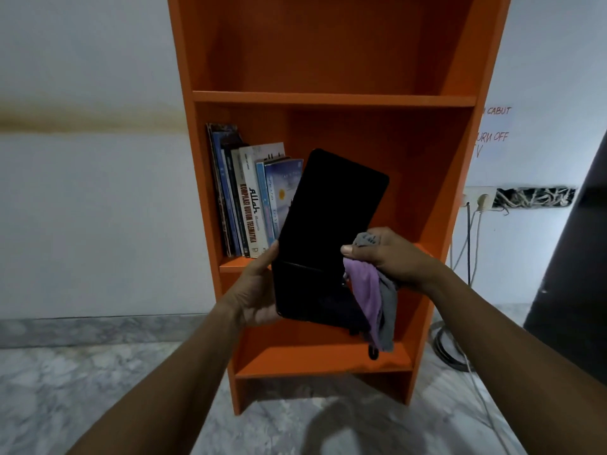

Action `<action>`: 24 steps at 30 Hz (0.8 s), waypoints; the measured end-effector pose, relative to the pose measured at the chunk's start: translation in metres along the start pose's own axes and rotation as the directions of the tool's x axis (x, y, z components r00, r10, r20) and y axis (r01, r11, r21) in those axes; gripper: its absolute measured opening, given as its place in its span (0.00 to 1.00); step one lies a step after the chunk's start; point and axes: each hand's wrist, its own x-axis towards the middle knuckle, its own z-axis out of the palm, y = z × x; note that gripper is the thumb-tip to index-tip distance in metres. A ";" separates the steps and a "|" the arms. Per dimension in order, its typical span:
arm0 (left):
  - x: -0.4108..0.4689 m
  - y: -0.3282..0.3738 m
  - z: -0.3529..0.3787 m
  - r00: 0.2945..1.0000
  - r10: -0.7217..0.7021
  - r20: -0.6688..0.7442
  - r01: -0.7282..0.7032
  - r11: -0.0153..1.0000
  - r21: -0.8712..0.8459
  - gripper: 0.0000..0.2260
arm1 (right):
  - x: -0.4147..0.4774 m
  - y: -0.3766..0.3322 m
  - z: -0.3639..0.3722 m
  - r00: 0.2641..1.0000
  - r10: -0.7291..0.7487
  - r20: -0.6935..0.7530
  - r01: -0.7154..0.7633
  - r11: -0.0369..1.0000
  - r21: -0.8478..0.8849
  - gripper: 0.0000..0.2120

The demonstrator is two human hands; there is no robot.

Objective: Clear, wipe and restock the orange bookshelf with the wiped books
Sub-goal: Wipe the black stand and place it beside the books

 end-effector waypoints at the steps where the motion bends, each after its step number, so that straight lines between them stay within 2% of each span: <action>1: -0.002 -0.003 -0.002 0.999 0.019 0.029 -0.018 0.999 -0.031 0.30 | 0.000 0.000 0.001 1.000 -0.007 0.004 0.006 1.000 0.013 0.18; 4: -0.005 -0.008 -0.008 0.987 0.024 0.160 0.001 0.988 -0.155 0.42 | -0.001 0.001 0.005 1.000 -0.009 0.001 0.009 0.997 0.082 0.20; 7: -0.005 -0.014 -0.010 0.979 -0.013 0.202 0.042 0.989 -0.140 0.50 | 0.000 0.001 0.012 1.000 -0.026 0.011 0.024 0.989 0.145 0.19; 10: 0.000 -0.016 -0.002 0.984 0.031 0.177 0.005 0.980 -0.201 0.47 | 0.002 -0.003 0.018 0.999 -0.042 0.027 0.037 0.987 0.154 0.27; 15: 0.004 -0.017 0.001 0.996 0.069 0.053 -0.060 0.985 -0.164 0.37 | 0.004 -0.001 0.019 0.999 0.007 -0.033 -0.003 0.991 0.131 0.28; 17: 0.003 -0.018 0.000 0.999 0.049 -0.020 -0.052 0.987 -0.154 0.35 | 0.003 0.004 0.017 0.998 0.028 -0.051 -0.023 0.994 0.104 0.25; 19: 0.001 -0.014 0.000 0.989 0.053 -0.136 -0.062 0.996 -0.057 0.29 | -0.002 0.007 0.013 0.995 0.045 -0.091 -0.036 0.995 0.097 0.14; 20: 0.001 -0.009 -0.002 0.980 0.067 -0.186 -0.061 0.997 0.038 0.24 | -0.002 0.014 0.008 0.991 0.075 -0.113 -0.068 0.995 0.068 0.13; 21: 0.001 -0.004 -0.005 0.966 0.100 -0.239 -0.056 0.981 0.187 0.20 | -0.002 0.022 0.003 0.984 0.108 -0.141 -0.105 0.994 0.028 0.20; 22: 0.001 0.001 -0.007 0.946 0.140 -0.293 -0.023 0.929 0.369 0.16 | -0.004 0.024 -0.001 0.981 0.111 -0.158 -0.112 0.994 0.006 0.21; 24: 0.004 0.007 -0.014 0.921 0.218 -0.324 0.031 0.786 0.618 0.14 | -0.011 0.022 -0.004 0.974 0.091 -0.209 -0.103 0.993 -0.048 0.15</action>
